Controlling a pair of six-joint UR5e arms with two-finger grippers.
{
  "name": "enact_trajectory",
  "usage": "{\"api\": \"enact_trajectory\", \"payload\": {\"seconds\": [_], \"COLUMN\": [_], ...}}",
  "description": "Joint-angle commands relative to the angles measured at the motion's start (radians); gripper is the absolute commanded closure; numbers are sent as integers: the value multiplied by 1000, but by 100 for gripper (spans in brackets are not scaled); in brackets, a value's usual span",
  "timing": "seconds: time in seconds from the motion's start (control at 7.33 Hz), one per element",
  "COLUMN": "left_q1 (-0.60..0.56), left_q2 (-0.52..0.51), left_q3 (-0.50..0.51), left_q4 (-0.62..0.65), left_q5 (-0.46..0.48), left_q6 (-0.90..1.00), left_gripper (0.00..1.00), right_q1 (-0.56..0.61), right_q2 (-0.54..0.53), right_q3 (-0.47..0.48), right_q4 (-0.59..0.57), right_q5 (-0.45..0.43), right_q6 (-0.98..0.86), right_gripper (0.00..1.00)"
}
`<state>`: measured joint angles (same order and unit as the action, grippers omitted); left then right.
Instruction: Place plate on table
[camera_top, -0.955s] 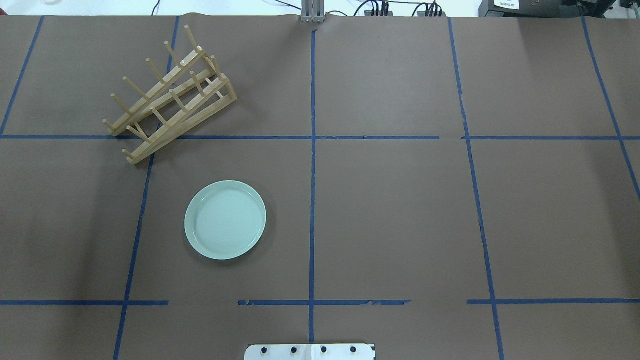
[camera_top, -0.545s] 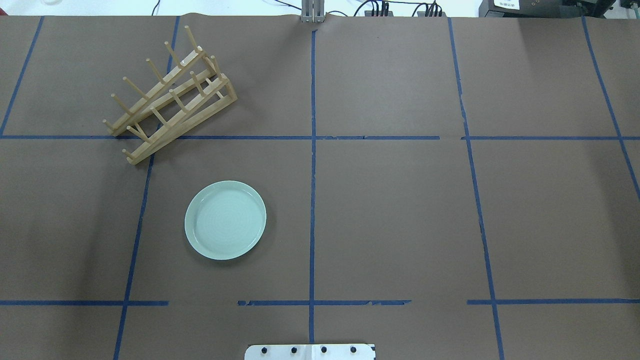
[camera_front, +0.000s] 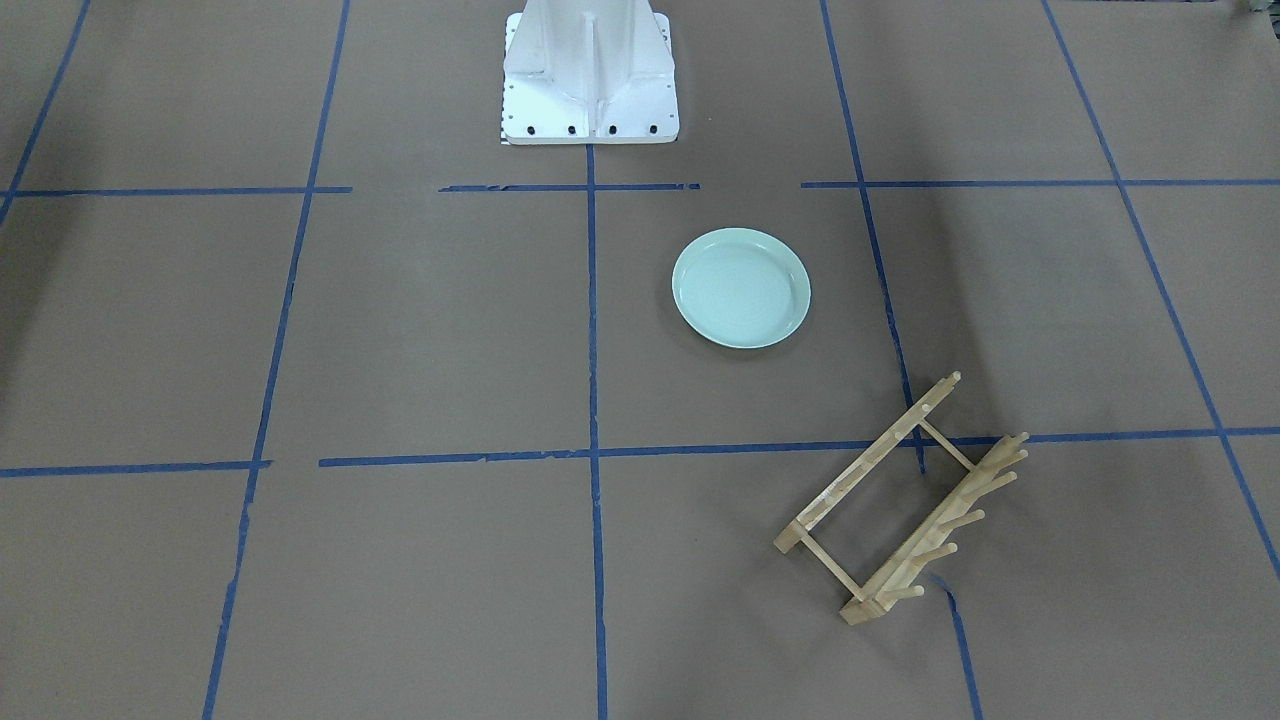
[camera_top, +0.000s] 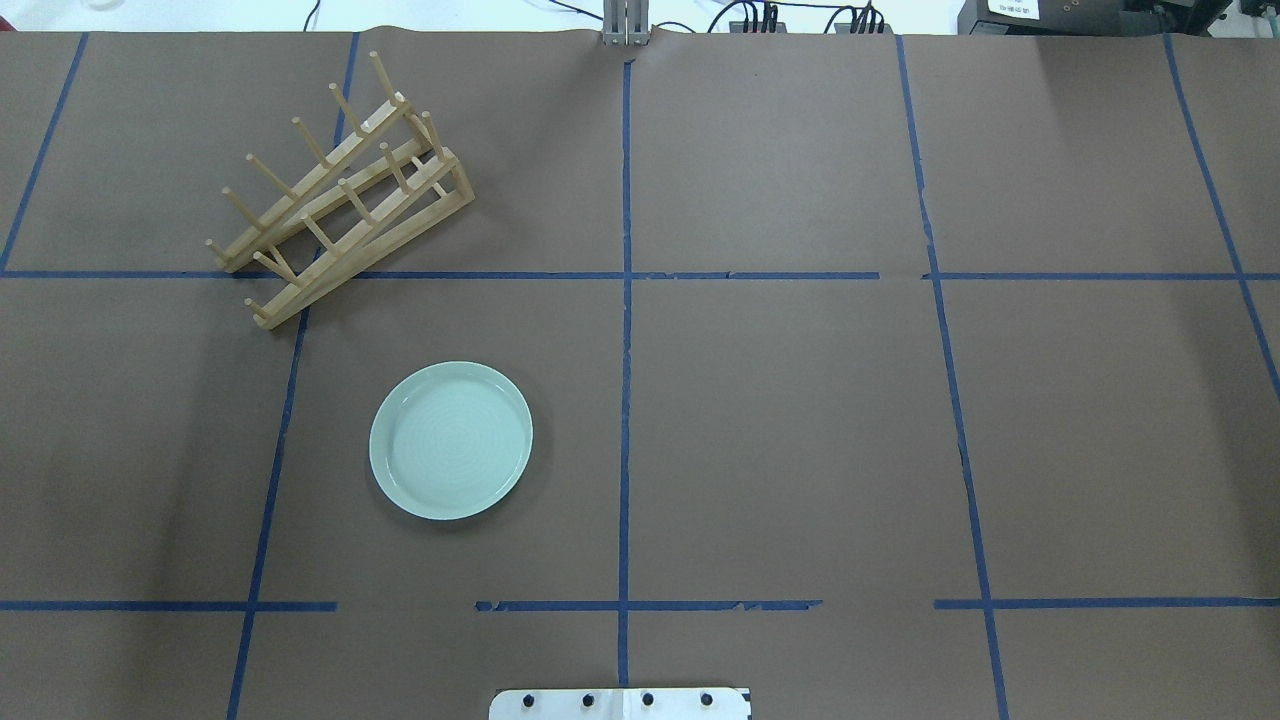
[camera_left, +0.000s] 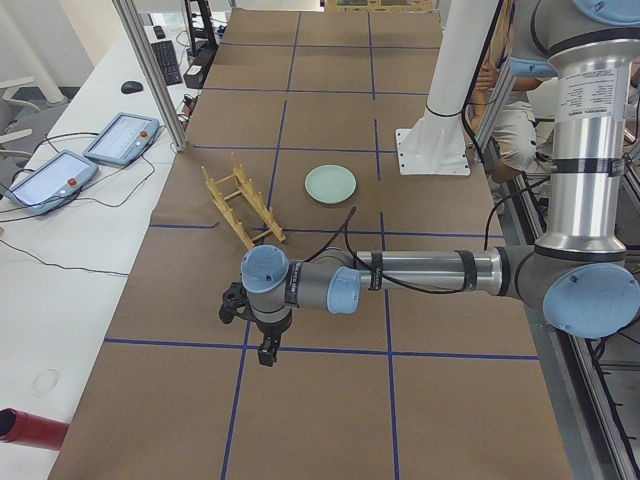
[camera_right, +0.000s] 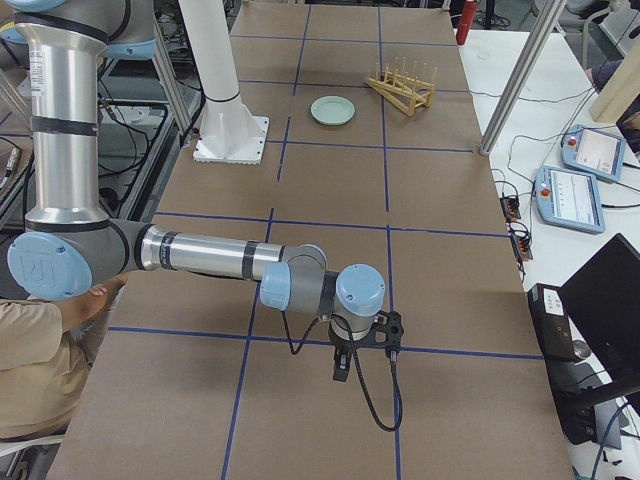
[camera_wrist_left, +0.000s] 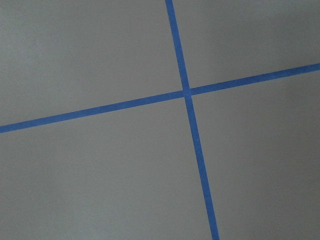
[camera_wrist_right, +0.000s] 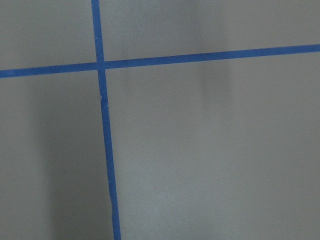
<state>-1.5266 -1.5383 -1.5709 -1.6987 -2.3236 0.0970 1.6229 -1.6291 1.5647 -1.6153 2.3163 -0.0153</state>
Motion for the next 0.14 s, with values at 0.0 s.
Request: {"api": "enact_trajectory", "payload": {"seconds": [0.0], "left_q1": [0], "left_q2": [-5], "left_q3": [3], "left_q4": [7], "left_q5": [-3], "left_q6": [-2], "left_gripper": [0], "right_q1": [0], "right_q2": [0], "right_q3": [0], "right_q4": [0], "right_q5": [0], "right_q6": [0], "right_gripper": [0]}}
